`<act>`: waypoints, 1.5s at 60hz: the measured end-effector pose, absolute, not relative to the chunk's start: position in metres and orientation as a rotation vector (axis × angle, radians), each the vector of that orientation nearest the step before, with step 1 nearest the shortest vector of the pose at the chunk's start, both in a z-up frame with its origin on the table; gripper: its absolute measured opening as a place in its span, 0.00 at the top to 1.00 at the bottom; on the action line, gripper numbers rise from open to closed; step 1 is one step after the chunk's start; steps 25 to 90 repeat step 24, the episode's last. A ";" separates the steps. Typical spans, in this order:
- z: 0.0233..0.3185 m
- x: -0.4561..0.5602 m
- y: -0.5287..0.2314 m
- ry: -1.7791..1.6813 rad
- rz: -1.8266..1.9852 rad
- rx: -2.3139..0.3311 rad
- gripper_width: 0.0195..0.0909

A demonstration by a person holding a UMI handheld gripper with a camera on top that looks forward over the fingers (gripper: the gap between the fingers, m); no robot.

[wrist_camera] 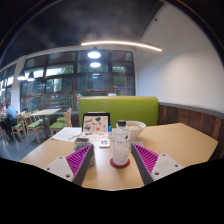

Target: Pour water

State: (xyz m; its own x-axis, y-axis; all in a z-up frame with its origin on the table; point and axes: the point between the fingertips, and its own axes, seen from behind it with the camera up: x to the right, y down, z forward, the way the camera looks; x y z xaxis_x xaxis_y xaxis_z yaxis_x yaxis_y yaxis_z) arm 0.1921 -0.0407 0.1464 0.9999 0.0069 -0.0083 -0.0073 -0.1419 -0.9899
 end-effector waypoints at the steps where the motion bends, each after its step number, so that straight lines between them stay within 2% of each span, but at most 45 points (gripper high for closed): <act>1: 0.148 0.190 -0.049 0.000 0.013 -1.713 0.11; 11: 0.147 0.182 -0.147 0.030 0.029 -1.697 0.11; 24: 0.134 0.177 -0.211 0.046 0.086 -1.692 0.10; 90: 0.134 0.177 -0.211 0.046 0.086 -1.692 0.10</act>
